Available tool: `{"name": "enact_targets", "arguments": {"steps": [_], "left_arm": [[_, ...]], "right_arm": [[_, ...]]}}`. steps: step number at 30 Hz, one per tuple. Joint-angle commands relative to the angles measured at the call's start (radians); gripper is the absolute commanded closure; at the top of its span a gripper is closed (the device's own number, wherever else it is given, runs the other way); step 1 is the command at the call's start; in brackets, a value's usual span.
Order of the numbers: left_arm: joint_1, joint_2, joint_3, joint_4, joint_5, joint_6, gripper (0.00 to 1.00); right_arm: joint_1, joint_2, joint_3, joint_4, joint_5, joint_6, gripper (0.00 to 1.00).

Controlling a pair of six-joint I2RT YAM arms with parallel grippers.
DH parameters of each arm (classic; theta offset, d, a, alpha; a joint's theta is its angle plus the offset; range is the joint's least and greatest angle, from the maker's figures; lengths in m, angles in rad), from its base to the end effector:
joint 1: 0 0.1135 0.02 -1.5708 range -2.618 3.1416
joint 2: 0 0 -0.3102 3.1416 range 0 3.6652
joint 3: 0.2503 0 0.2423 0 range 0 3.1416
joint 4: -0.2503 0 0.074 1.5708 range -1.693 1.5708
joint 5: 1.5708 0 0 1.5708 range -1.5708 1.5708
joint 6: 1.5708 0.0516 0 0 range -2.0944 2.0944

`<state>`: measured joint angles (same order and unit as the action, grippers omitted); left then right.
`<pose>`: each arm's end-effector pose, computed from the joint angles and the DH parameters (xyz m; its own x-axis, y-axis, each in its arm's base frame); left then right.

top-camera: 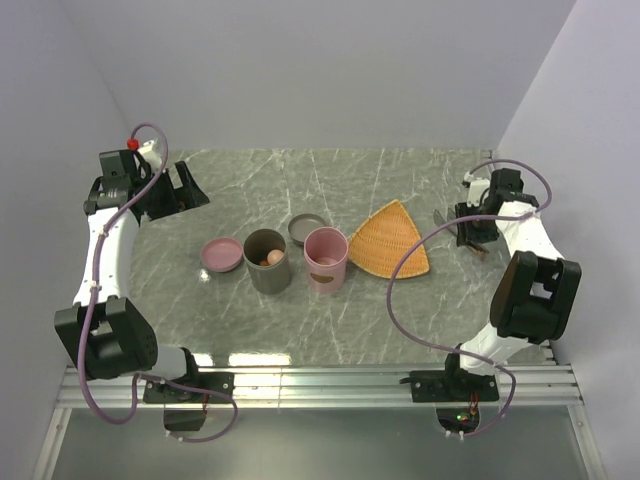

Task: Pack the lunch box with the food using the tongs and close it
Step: Place the clamp at the center of the board.

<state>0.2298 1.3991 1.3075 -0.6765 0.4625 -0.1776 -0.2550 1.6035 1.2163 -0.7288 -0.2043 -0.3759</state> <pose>0.2902 0.0443 0.3739 -0.6851 -0.3226 -0.6532 -0.0126 0.9017 -0.4322 0.3170 -0.0718 0.2786 -0.8676 -0.1453 -0.4755 -0.1696 0.9855 0.0083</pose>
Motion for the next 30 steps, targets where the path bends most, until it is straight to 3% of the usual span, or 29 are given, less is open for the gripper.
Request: {"name": "enact_targets", "arguments": {"steps": [1, 19, 30], "left_arm": [[0.003, -0.011, 0.041, 0.006, -0.010, 0.021, 0.01], [0.005, 0.043, 0.026, -0.009, -0.047, 0.062, 0.01], [0.003, 0.052, 0.018, -0.038, -0.016, 0.092, 0.01]], "right_arm": [[0.002, -0.010, -0.027, 0.039, 0.008, -0.026, 0.50], [0.008, 0.093, -0.139, -0.011, 0.077, -0.069, 0.39], [0.010, 0.101, -0.141, -0.023, 0.088, -0.069, 0.22]]}}
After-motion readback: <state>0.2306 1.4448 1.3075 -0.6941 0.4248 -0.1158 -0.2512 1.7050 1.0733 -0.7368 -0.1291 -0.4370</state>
